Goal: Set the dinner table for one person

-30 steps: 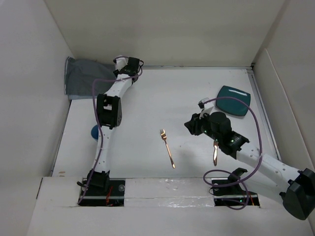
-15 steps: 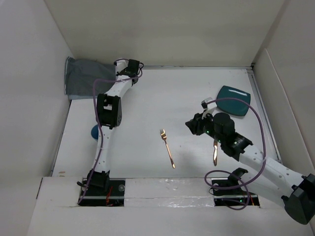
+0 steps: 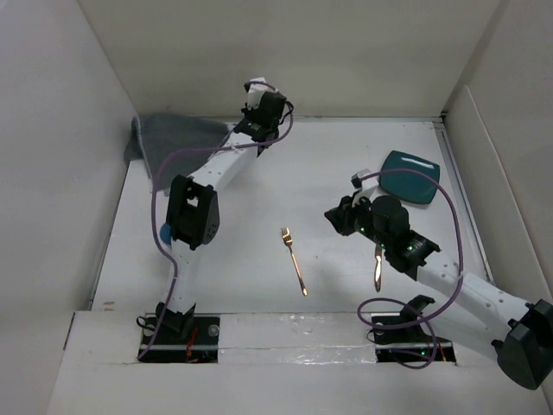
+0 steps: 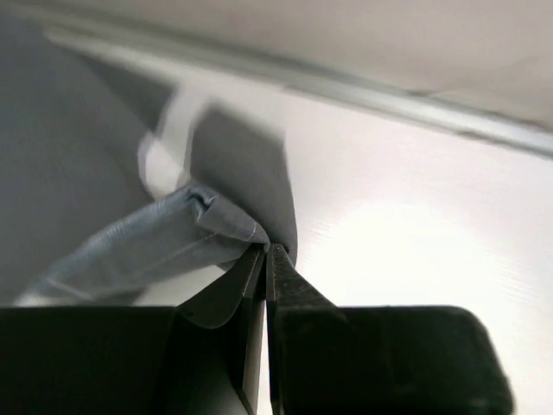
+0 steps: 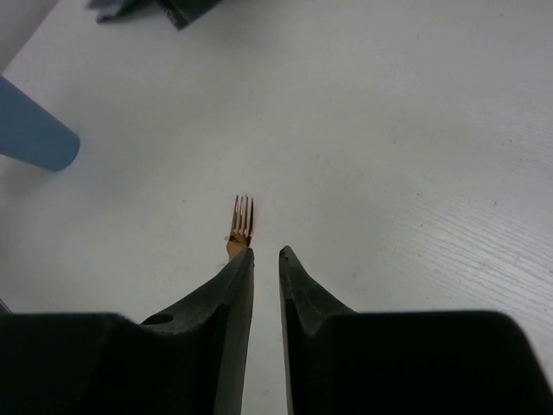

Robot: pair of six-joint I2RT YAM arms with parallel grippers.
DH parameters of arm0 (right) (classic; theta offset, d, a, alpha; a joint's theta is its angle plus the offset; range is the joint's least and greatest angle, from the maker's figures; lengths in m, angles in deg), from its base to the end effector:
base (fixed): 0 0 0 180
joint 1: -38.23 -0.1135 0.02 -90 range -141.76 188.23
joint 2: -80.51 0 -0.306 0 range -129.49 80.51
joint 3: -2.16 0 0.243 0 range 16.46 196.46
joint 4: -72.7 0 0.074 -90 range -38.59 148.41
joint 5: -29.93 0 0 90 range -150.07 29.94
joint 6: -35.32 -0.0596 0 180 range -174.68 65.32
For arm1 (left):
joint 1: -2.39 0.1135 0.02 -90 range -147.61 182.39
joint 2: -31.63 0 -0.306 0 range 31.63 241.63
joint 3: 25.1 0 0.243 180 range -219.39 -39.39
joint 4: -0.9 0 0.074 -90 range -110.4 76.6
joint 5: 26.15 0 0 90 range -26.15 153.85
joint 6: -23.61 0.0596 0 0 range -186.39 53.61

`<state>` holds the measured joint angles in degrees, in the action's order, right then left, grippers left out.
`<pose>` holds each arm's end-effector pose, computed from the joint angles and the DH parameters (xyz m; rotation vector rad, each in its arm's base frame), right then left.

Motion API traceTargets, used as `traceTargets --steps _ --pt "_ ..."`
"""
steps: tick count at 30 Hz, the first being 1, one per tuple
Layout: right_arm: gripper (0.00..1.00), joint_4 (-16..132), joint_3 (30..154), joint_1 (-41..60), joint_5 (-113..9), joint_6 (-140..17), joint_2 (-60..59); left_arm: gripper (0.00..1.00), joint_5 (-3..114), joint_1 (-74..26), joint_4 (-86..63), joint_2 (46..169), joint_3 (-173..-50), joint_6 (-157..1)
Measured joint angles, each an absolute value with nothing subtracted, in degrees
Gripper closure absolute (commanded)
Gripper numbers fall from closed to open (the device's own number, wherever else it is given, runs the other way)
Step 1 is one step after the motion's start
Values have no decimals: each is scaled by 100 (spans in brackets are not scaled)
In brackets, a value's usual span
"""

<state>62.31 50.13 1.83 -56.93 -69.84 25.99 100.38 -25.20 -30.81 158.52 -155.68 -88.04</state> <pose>0.1683 0.1281 0.2961 -0.3923 1.8806 0.6662 0.5072 -0.2250 0.3166 -0.2809 1.9389 0.0957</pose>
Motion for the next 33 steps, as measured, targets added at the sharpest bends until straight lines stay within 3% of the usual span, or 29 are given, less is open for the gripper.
traceTargets --steps 2,6,10,13,22,33 --pt "86 6226 5105 185 -5750 -6986 2599 100 9911 -2741 -3077 15380 -15695 -8596" --pt "82 6237 5374 220 -5826 -6988 2562 100 9807 -2789 -2987 14490 -16036 -8188" --pt "45 6364 5533 227 -5896 -6966 2374 100 9894 -2581 -2814 13551 -15870 -7825" --pt "37 6600 5601 266 -6027 -7012 1897 100 9905 -2398 -2602 12926 -15391 -7692" --pt "34 7094 5966 214 -5905 -7110 -369 100 9852 -2242 -2550 13144 -14758 -7606" --pt "38 7748 5815 -344 -5772 -7314 -1195 100 9839 -2267 -2467 13389 -14672 -7451"
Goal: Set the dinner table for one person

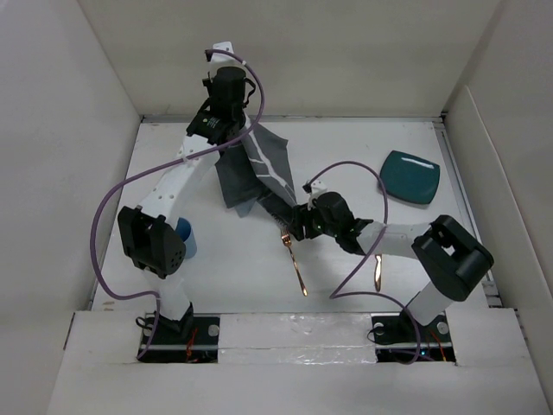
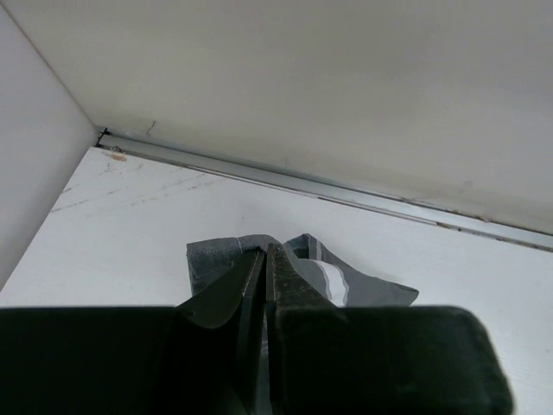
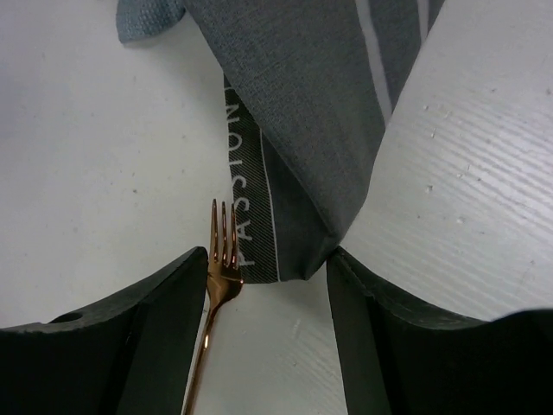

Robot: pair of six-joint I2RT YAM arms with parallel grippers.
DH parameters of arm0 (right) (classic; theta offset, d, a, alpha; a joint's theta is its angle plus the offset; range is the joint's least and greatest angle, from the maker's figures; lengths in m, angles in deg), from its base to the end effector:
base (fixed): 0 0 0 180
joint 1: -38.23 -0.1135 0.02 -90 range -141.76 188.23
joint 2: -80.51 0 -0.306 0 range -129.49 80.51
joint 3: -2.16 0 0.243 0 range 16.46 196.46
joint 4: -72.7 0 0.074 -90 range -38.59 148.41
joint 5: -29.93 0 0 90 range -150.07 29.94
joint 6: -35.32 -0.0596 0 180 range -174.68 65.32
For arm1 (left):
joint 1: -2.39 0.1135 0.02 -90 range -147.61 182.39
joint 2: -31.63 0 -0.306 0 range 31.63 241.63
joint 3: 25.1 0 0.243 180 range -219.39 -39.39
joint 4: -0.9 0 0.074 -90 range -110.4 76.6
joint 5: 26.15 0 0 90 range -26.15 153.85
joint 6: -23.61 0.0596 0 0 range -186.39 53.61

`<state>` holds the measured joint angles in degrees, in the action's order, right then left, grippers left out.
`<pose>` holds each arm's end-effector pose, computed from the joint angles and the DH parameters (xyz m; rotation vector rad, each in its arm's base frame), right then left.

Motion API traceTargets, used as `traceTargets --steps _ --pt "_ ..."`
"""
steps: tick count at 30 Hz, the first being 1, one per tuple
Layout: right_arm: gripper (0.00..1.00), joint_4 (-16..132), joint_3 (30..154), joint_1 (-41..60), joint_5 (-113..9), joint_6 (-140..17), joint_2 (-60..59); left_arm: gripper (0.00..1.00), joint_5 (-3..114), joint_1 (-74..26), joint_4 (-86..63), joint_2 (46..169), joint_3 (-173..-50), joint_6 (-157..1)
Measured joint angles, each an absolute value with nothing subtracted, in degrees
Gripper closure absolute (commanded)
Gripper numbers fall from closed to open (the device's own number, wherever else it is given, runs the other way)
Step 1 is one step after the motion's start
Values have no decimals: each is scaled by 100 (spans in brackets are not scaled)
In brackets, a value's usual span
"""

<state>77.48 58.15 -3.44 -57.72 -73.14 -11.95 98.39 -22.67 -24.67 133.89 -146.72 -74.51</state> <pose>0.2540 0.2293 0.2046 -0.4664 2.1460 0.6527 0.4098 -0.1543 0.4798 -0.2056 1.6477 0.0669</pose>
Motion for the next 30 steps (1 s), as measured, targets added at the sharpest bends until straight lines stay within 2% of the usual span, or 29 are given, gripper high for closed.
traceTargets --steps 3,5,9,10,12,13,14,20,23,26,30 --pt "40 8043 5559 -344 -5793 -7436 -1154 100 9833 -2267 -2408 13389 -14672 -7447" --pt "46 8091 5476 -341 -5811 -7491 -1141 100 9824 -2267 -2347 13389 -14672 -7447" --pt "51 8178 5559 -341 -5820 -7550 -1331 100 9791 -2267 -2281 13389 -14672 -7449" --pt "63 8191 5610 -341 -5861 -7552 -1410 100 9785 -2267 -2275 13389 -14672 -7449" --pt "79 8202 5701 -341 -5984 -7567 -1536 100 9772 -2267 -2272 13389 -14672 -7449" --pt "92 8205 5739 -339 -6082 -7580 -1565 100 9769 -2267 -2266 13389 -14672 -7449" --pt "98 8202 5769 -335 -6185 -7578 -1569 100 9769 -2267 -2261 13389 -14672 -7447" --pt "100 7525 6665 -250 -6932 -7198 -1204 100 9743 -2218 -2336 13398 -14788 -7403" --pt "100 6786 7909 -177 -7614 -6505 -465 100 9568 -2017 -2489 13435 -15212 -7434" --pt "100 6419 8611 -103 -7973 -6055 31 100 9361 -1665 -2511 13330 -15560 -7547" --pt "100 5864 9524 107 -8462 -5340 1078 100 9044 -1224 -2489 12764 -15444 -7851"
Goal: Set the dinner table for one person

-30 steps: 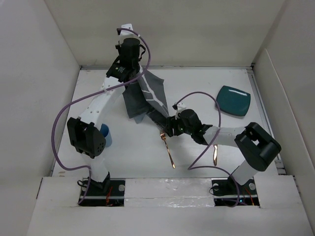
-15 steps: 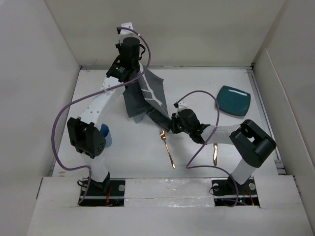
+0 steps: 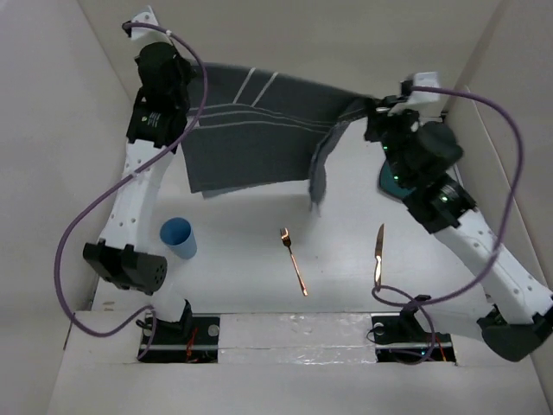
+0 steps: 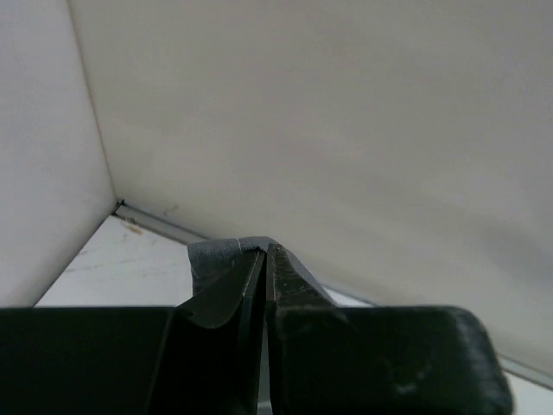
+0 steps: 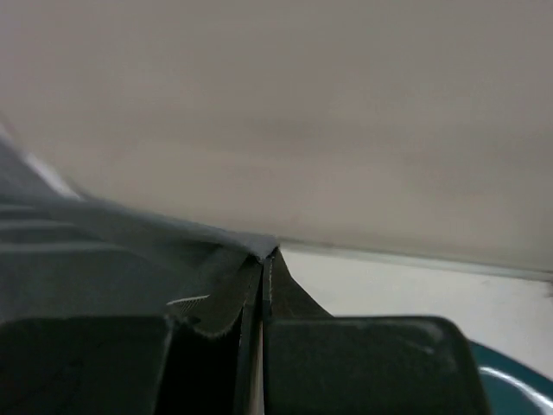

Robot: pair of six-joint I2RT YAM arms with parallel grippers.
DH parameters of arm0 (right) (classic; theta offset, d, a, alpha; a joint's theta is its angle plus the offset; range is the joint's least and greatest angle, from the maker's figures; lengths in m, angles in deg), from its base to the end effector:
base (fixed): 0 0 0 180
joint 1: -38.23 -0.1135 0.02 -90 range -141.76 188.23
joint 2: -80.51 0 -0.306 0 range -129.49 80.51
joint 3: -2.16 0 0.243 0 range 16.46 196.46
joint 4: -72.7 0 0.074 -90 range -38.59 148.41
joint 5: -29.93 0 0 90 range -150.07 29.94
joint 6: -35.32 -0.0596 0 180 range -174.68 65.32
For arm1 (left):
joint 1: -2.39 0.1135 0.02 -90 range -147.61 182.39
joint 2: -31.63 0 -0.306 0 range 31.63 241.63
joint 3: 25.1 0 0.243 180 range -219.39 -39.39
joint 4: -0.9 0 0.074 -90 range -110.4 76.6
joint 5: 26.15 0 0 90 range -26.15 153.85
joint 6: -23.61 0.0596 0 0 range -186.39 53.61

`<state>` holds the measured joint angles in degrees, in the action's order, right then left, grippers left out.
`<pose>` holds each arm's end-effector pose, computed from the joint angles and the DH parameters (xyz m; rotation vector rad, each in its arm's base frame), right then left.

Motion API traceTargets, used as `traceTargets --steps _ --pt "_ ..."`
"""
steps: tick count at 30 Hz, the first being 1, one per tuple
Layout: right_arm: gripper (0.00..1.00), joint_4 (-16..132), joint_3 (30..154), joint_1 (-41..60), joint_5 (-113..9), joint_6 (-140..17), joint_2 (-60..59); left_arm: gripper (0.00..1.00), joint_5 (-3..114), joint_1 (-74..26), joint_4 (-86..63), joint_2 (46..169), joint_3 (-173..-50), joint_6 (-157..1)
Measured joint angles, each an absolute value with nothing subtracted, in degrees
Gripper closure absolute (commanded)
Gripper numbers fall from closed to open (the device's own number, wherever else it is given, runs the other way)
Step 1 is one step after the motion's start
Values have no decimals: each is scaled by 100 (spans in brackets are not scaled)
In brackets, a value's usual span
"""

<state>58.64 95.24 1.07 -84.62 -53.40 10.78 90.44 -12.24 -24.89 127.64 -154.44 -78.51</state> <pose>0.2250 0.1395 0.5176 -0.1208 1.4217 0.2149 0.3756 -0.0705 0.5680 -0.3475 1.4112 -0.0478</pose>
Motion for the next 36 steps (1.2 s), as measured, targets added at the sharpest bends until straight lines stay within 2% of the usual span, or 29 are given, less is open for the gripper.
traceTargets --steps 6,11,15,19,22,24,27,30,33,36 --pt "100 5118 10224 179 -8873 -4804 1950 100 8508 -1290 -2224 11317 -14583 -8317" --pt "100 4677 10230 470 -8934 -4627 2037 100 8130 -1324 -1846 10462 -13746 -8675" --pt "100 4557 10359 1117 -8672 -4560 1500 100 7986 -1324 -1695 10510 -13354 -8854" --pt "100 4570 10805 1678 -8324 -4546 418 100 8154 -1285 -1693 11249 -13411 -8830" --pt "100 4428 11391 1943 -8049 -4577 -516 100 8281 -1255 -1879 11861 -13813 -8767" --pt "100 4060 12178 2111 -7863 -4577 -1305 100 8465 -1191 -2452 13013 -14954 -8614" --pt "100 3560 14269 2247 -7673 -4566 -2561 100 8307 -1021 -2659 14217 -16797 -8579" --pt "100 3394 15504 2378 -7382 -4564 -3121 100 8025 -763 -2799 14525 -17330 -8712" --pt "100 3549 15082 2391 -7096 -4538 -2714 100 7877 -728 -2624 14224 -16884 -8784" --pt "100 4130 13299 2445 -6773 -4553 -1659 100 7756 -752 -2150 13411 -15435 -8907"
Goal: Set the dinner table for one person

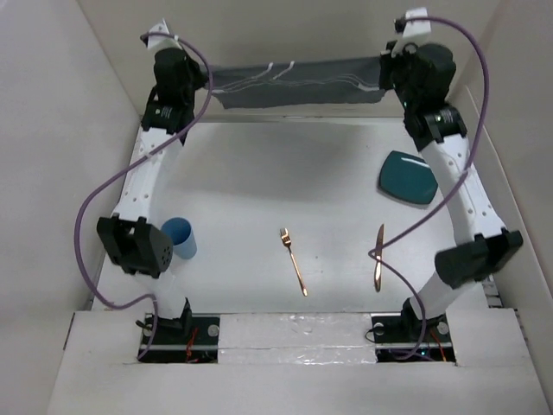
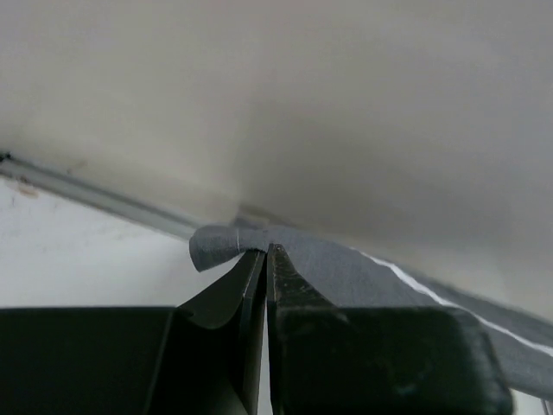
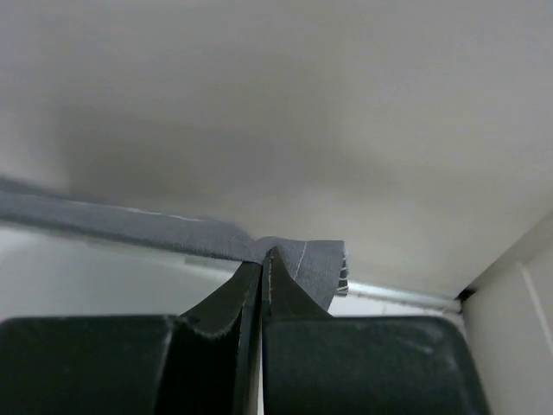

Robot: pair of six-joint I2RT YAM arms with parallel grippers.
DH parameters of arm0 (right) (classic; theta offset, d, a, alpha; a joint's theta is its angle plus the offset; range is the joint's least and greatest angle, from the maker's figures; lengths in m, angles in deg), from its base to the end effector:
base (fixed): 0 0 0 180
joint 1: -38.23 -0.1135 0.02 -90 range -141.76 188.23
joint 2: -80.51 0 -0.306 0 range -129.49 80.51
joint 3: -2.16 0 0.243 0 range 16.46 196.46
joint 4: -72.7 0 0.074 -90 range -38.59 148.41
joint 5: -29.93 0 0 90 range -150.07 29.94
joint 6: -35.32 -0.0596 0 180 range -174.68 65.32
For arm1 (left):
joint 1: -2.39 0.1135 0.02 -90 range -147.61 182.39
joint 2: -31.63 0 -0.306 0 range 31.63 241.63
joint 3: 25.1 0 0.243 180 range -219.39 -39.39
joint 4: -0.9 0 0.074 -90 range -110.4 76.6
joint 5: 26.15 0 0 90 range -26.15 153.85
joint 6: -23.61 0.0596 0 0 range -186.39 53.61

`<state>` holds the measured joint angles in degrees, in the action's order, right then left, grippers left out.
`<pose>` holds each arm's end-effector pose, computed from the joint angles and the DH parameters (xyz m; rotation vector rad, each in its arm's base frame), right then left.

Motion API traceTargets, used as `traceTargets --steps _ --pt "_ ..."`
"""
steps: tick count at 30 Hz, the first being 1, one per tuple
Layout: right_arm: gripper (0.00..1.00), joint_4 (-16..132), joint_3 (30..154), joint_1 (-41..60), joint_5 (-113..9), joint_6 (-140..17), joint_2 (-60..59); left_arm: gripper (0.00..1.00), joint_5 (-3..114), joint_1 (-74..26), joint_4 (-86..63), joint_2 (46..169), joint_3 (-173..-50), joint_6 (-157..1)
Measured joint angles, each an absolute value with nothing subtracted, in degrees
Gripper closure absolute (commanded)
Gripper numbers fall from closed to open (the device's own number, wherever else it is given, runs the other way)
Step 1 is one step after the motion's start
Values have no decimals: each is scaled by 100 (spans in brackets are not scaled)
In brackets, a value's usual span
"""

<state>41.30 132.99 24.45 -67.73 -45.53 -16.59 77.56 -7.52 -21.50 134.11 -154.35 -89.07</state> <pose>0.3835 0.0859 0.5575 -0.1992 1.5176 -0.0379 0.4305 -0.0609 0.5318 -0.3580 1.4598 -0.2794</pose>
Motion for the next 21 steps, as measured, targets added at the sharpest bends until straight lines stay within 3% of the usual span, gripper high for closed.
traceTargets --steps 6,10,15,21 --pt "100 5538 9684 2496 -6410 -4739 -341 100 7710 -756 -933 11931 -12128 -9390" --pt "100 5960 7828 2504 -6366 -5102 -367 100 7614 -754 -404 11647 -10235 -9930" --pt "97 5901 7054 2494 -6355 -5521 -806 100 7431 -763 -272 11962 -8906 -10515" --pt "84 5820 7052 2465 -6506 -5740 -629 100 7538 -717 -87 11977 -8380 -10900"
